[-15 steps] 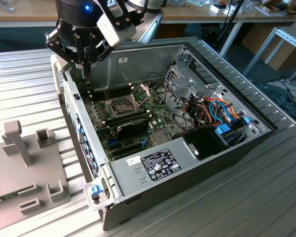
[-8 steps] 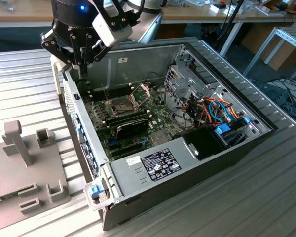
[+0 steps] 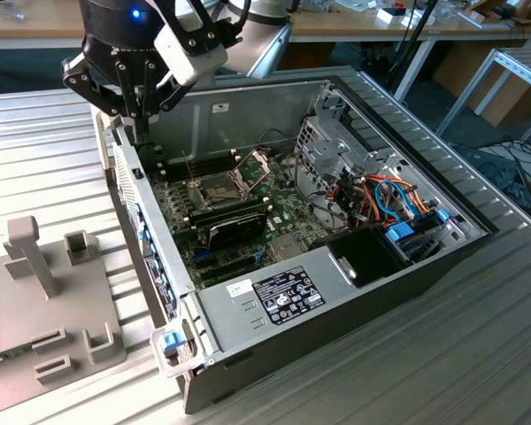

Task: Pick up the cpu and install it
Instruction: 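Reach for the cpu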

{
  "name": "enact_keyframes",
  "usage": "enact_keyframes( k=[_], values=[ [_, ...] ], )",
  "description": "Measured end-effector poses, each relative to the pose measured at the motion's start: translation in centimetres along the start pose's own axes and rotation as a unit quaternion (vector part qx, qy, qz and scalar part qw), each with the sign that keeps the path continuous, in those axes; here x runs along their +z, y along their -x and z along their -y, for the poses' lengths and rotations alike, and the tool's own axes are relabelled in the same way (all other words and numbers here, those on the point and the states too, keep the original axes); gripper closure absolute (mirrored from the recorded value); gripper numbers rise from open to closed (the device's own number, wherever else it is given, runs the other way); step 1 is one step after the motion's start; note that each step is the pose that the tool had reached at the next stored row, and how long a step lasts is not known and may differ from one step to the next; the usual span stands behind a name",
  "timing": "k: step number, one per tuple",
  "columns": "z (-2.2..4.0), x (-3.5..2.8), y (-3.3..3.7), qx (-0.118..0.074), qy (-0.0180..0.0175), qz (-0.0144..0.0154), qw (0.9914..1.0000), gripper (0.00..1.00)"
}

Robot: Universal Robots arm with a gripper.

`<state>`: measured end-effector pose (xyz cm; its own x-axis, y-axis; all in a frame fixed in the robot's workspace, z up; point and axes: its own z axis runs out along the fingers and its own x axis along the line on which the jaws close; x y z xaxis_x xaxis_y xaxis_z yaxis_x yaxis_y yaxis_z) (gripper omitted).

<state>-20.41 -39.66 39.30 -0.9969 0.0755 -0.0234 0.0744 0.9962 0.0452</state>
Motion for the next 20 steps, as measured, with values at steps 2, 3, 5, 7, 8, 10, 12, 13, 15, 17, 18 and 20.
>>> enact_keyframes(
  k=[2,3,5,7,8,10,12,13,15,17,18,20],
  values=[
    [0.0,-0.01,0.0,0.0,-0.0001,-0.0001,1.0,0.89],
    [0.01,-0.01,-0.01,0.0,-0.0001,0.0,1.0,0.89],
    [0.0,-0.01,-0.02,0.0,0.0,0.0,1.0,0.89],
    [0.01,-0.01,-0.07,0.0,0.0,0.0,1.0,0.89],
    [0.01,-0.01,-0.1,0.0,-0.0001,-0.0001,1.0,0.89],
    [0.02,-0.01,-0.19,0.0,0.0,0.0,1.0,0.89],
    [0.03,-0.02,-0.32,0.0,-0.0001,-0.0001,1.0,0.89],
    [0.03,-0.02,-0.4,0.0,-0.0001,0.0,1.0,0.89],
    [0.05,-0.02,-0.62,0.0,0.0,0.0,1.0,0.89],
    [0.07,-0.03,-0.84,0.0,0.0,0.0,1.0,0.89],
    [0.08,-0.03,-0.99,0.0,0.0,0.0,1.0,0.89],
    [0.1,-0.04,-1.29,0.0,-0.0001,0.0,1.0,0.89]
  ],
)
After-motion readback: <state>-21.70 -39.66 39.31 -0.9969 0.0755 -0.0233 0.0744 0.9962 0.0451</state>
